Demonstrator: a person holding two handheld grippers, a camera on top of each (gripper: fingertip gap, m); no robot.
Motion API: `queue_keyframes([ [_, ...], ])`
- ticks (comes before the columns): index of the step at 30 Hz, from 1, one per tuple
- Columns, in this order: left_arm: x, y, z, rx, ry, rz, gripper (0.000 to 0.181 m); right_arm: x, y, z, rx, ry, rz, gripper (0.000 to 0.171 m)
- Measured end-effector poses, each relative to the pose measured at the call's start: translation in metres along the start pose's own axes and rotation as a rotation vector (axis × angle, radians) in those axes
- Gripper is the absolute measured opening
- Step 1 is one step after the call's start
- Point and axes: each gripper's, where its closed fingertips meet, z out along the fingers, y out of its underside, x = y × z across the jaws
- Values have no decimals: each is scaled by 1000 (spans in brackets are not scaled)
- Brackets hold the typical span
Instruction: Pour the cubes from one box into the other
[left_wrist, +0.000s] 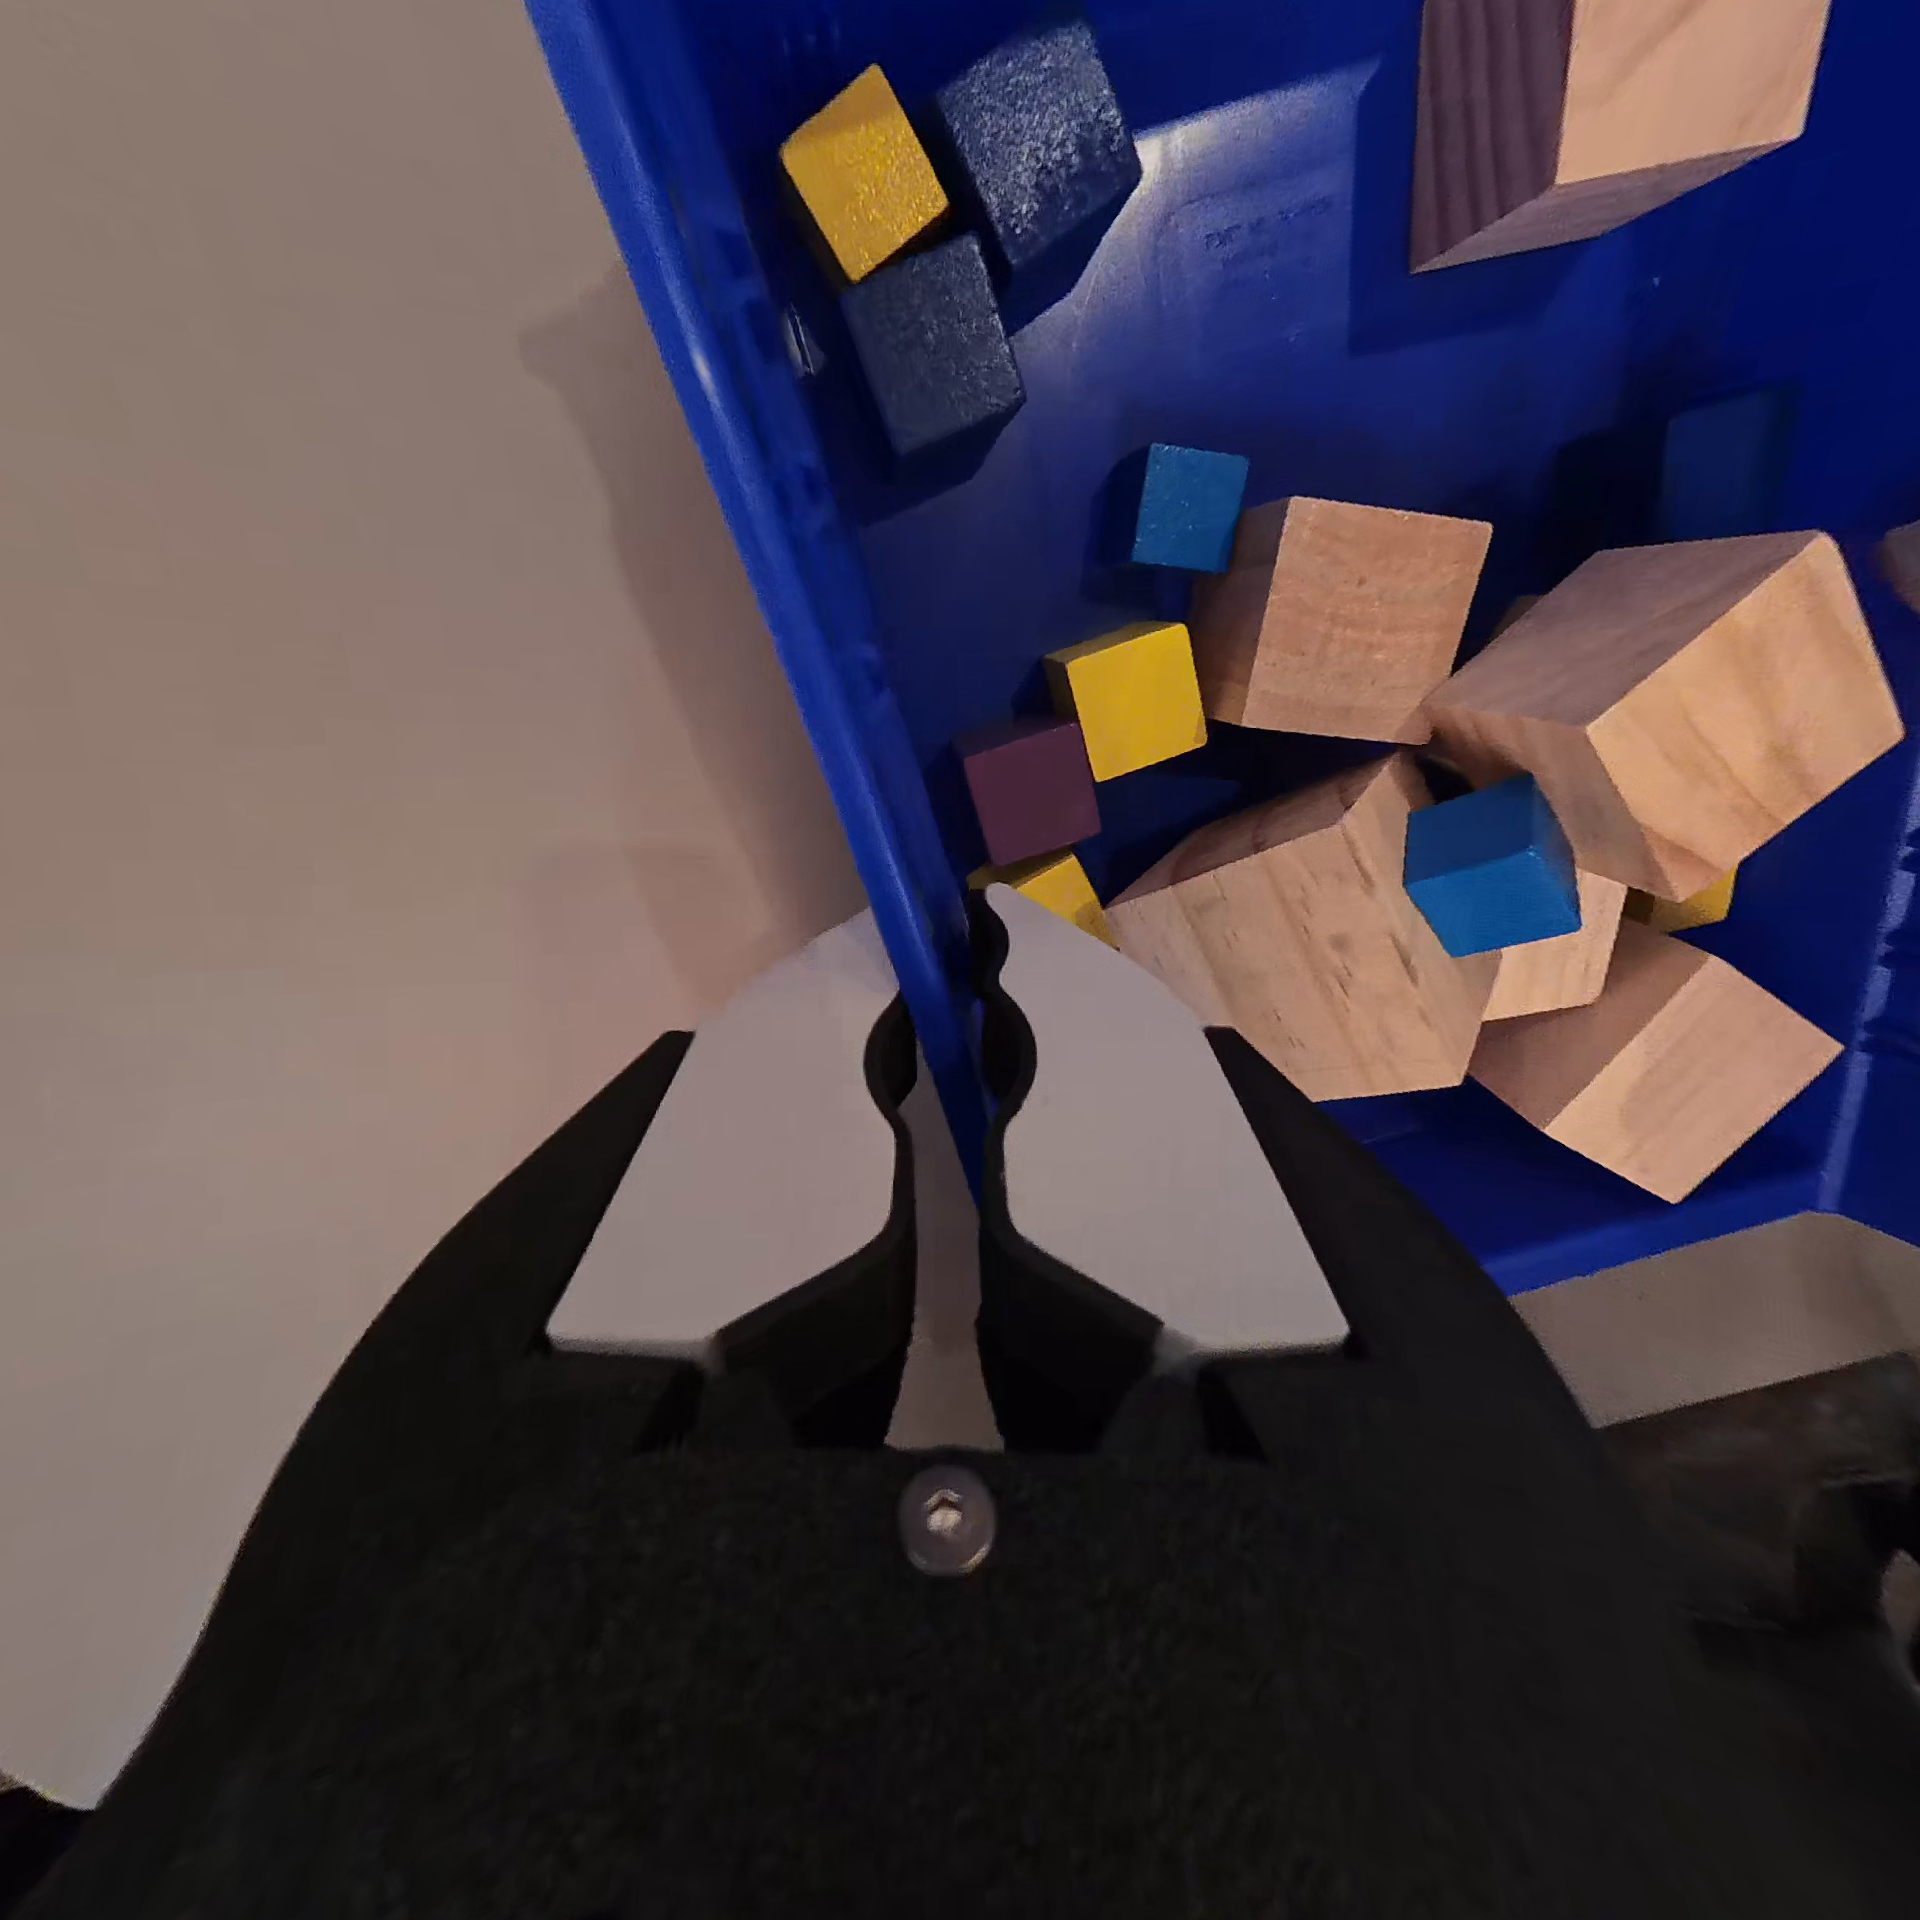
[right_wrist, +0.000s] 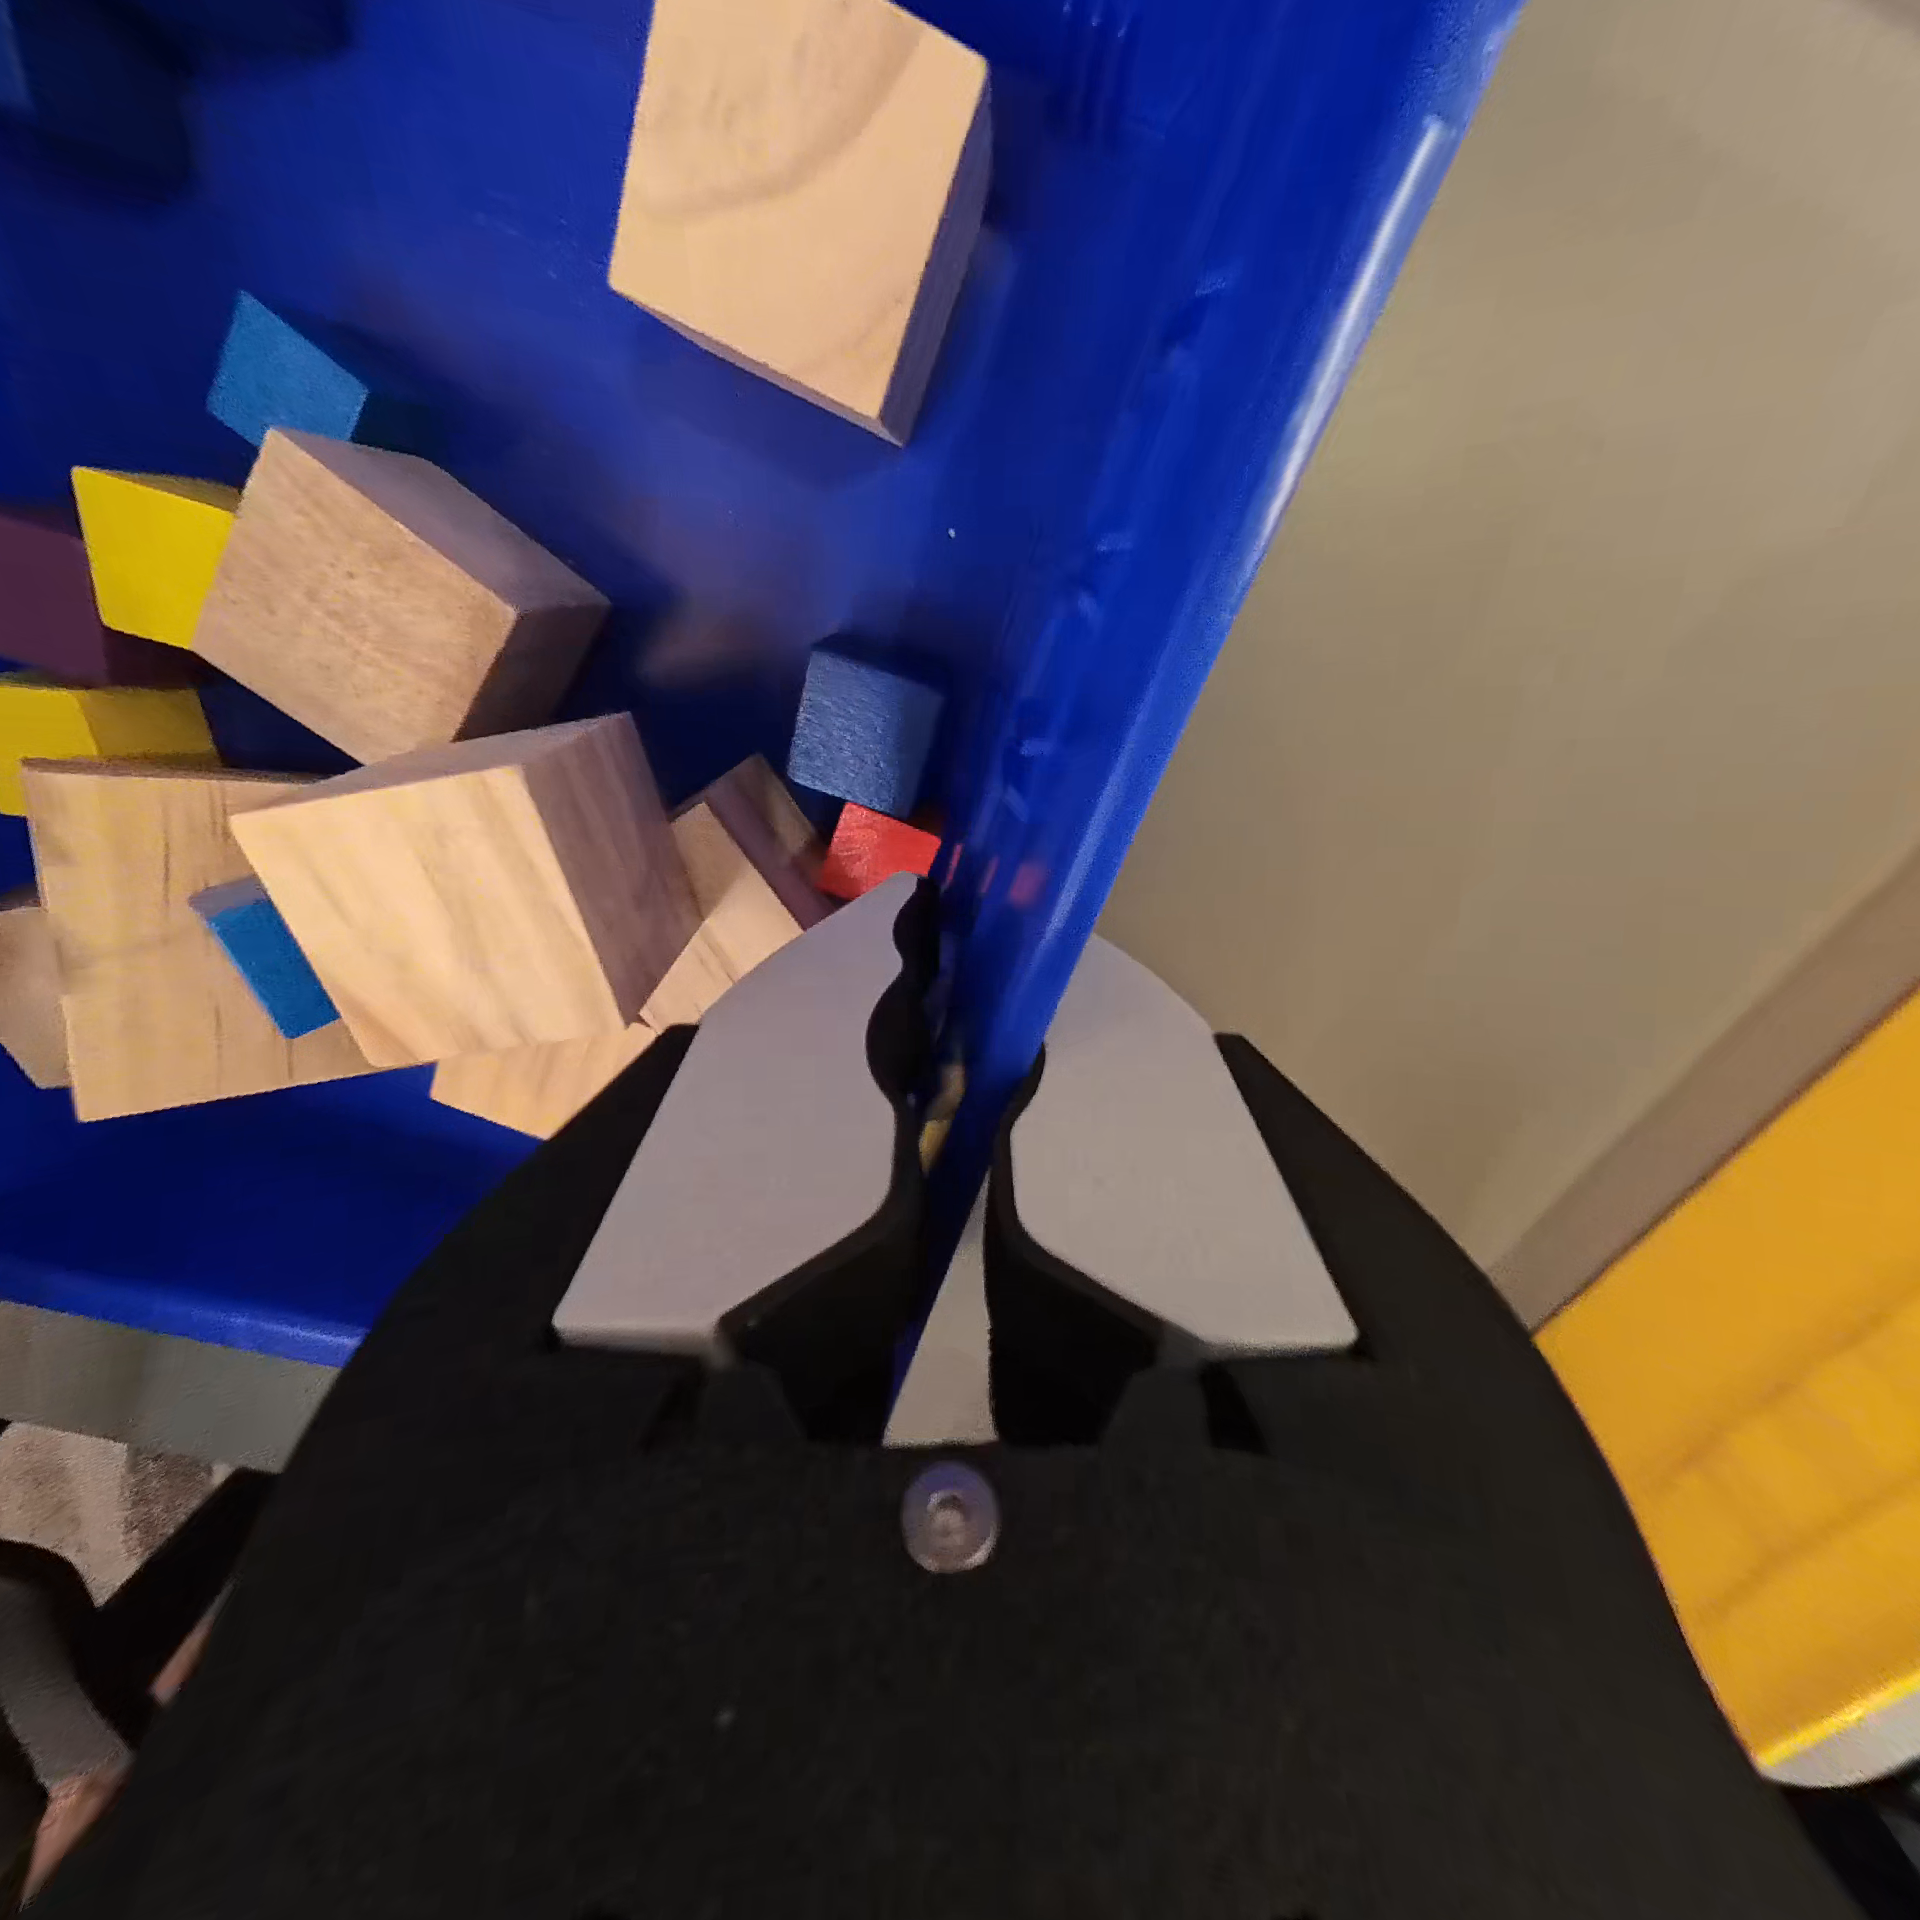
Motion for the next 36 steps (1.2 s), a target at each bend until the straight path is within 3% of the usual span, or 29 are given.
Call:
queue_keyframes([
  [5,22,-22,-19,81,89,-17,6,27,-10,-37,137,-45,61,6],
  [10,66,-57,-57,157,43,75,6,72,-9,-82,206,7,83,6],
  [20,208,-139,-109,221,102,241,7,215,22,-171,251,67,227,6],
  [26,302,-202,-104,248,89,340,6,316,42,-182,274,86,324,6],
  [32,381,-268,-102,389,27,475,6,407,43,-184,488,92,430,6],
  [36,413,-289,-96,475,-4,529,6,446,43,-182,576,110,448,6],
])
